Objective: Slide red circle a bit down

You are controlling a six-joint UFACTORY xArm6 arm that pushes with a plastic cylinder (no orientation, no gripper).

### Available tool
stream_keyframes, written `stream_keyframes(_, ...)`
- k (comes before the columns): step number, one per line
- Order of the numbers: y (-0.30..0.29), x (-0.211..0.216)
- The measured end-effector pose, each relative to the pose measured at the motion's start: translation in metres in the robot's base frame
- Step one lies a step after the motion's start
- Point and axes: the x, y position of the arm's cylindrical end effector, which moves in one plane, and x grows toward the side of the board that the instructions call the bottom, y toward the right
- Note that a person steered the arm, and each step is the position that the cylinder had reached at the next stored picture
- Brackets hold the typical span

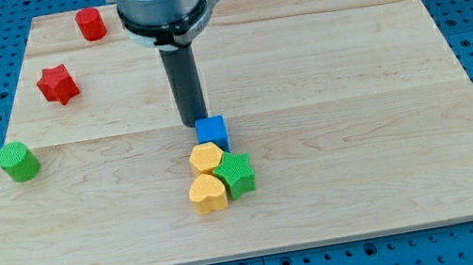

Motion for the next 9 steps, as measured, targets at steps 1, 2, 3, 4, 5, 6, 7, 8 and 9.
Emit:
stream_keyframes(1,-0.004,0.014)
stream_keyframes(2,0.006,-0.045)
stream_keyframes(3,0.006,-0.091)
stream_keyframes(4,0.006,-0.158)
stream_keyframes(5,0.006,-0.227)
stream_keyframes(6,-0.006,-0.256)
stream_keyframes(7,-0.048,-0.255)
stream_keyframes(8,-0.151,-0.256)
stream_keyframes(9,-0.21,-0.251)
